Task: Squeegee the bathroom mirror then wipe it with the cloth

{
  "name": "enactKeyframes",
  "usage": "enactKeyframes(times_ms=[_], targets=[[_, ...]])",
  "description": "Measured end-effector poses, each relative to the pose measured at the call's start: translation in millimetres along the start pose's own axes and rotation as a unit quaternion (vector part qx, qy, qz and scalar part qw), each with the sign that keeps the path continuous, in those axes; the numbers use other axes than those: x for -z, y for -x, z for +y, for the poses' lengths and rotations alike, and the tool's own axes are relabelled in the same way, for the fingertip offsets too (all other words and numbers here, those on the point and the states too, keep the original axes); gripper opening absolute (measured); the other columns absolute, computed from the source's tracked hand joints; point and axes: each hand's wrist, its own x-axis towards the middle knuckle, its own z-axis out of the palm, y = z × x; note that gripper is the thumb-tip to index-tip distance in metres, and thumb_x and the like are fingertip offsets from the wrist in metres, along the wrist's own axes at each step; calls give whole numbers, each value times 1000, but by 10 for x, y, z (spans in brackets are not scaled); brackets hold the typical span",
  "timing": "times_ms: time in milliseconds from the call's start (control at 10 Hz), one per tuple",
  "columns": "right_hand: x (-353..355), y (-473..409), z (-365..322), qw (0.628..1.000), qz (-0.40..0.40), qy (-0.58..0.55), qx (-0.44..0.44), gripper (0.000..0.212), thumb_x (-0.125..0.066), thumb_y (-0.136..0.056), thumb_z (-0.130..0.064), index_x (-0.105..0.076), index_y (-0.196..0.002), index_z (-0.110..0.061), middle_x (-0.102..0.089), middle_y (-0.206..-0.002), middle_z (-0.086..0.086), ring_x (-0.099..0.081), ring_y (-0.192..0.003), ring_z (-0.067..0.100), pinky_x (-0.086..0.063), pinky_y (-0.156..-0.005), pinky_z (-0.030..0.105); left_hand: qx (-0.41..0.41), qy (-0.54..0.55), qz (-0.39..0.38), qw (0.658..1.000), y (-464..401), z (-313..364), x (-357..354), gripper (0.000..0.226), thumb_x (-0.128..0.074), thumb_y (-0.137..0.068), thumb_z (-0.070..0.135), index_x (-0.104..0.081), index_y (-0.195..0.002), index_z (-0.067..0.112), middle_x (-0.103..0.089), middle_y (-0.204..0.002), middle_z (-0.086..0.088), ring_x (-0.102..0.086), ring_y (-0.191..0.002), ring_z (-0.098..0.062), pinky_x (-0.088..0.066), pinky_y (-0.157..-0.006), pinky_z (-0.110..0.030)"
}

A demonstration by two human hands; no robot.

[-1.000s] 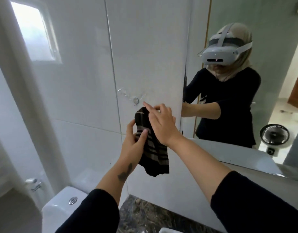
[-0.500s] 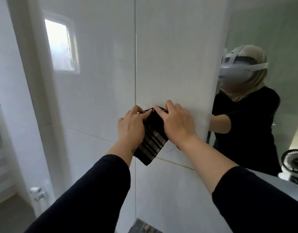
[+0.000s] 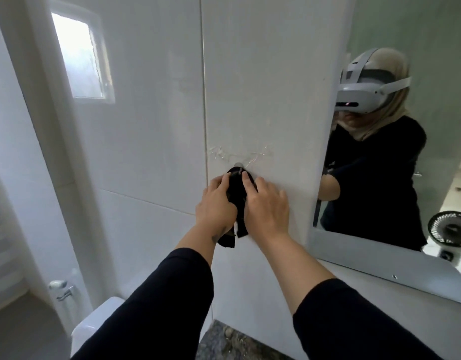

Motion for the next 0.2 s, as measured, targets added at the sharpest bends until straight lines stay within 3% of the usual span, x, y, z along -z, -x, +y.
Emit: enactKeyframes(times_ms=[100, 200], targets=[[62, 125, -71, 996, -59, -50, -38, 75, -62, -85, -21, -25, -150, -23, -51, -127, 4, -51, -107, 26, -38, -81, 37, 36, 34, -41, 998, 89, 151, 10, 81, -38, -78, 10, -10, -150, 33, -9, -160, 4, -12, -146, -24, -17, -115, -57], [271, 493, 21, 987, -88, -126, -46, 72, -50, -93, -21, -10, -152, -34, -34, -145, 1, -39, -125, 22, -35, -98, 38, 83, -11, -23, 996, 560, 85, -31, 87, -42, -83, 7, 8, -149, 33, 19, -158, 6, 14, -146, -18, 2, -114, -61]])
